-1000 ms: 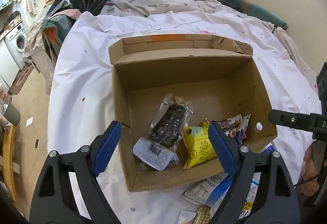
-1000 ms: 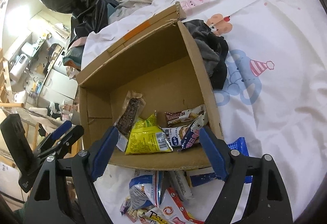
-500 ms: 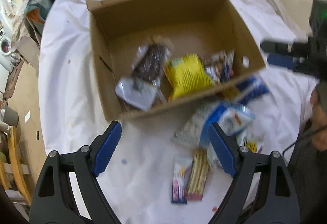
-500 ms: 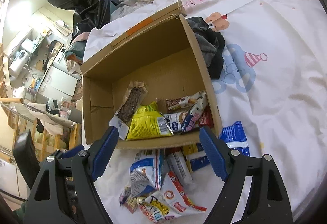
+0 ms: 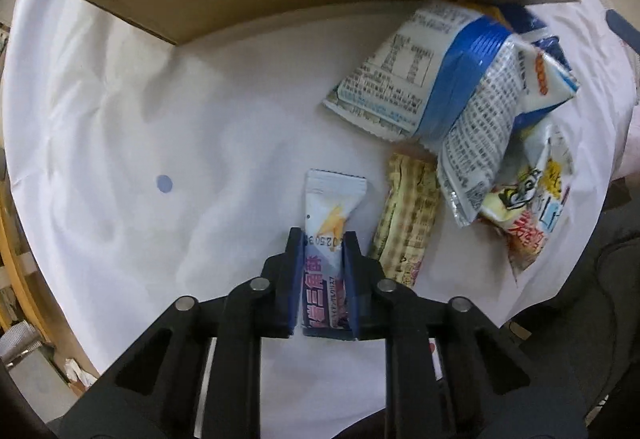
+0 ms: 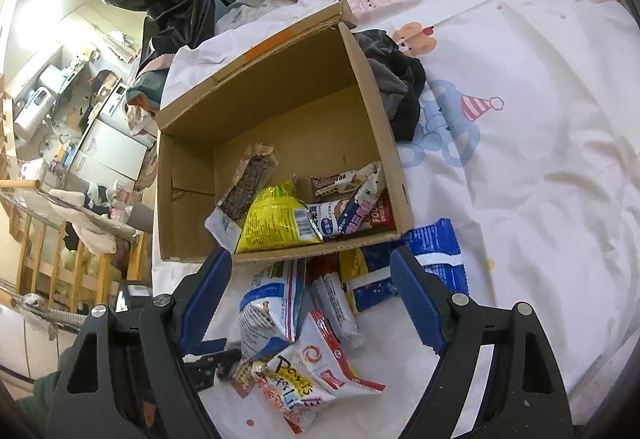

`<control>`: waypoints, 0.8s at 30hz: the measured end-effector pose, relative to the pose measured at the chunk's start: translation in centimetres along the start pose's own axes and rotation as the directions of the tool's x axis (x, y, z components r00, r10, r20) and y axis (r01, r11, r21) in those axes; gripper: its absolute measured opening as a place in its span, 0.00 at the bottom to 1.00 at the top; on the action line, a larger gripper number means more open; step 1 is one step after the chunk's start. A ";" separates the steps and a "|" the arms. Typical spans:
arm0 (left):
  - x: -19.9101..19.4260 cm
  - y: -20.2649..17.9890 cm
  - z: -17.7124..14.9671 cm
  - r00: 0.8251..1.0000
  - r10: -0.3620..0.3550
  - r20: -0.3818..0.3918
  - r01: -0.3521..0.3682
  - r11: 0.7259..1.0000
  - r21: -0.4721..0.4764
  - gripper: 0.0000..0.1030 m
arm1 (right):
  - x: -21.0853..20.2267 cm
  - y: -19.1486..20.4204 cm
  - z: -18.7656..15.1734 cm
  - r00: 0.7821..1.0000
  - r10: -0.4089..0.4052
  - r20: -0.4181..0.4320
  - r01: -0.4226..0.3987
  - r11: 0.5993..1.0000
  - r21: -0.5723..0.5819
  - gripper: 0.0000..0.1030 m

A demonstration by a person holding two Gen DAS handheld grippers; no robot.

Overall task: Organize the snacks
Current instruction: 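Grasp a white-pink snack bar with the left tool while the right grasps the white 'Powers' chip bag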

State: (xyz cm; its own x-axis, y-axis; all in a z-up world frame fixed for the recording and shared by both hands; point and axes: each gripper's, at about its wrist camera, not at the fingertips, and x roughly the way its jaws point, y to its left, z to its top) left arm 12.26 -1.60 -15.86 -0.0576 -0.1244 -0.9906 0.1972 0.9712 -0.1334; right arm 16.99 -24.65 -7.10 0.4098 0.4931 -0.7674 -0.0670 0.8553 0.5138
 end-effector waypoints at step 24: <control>-8.2 1.2 -3.2 0.959 0.012 0.282 0.029 0.990 -0.141 0.13 | 10.1 5.9 -10.8 0.849 -0.320 -0.422 0.091 0.873 -0.480 0.91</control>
State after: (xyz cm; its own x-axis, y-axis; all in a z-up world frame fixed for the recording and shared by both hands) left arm 9.89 1.27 -7.86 0.2231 -0.1652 -0.9607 0.0554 0.9861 -0.1567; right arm 10.95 -12.92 -16.00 -0.0143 0.2119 -0.9772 -0.4575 0.8676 0.1949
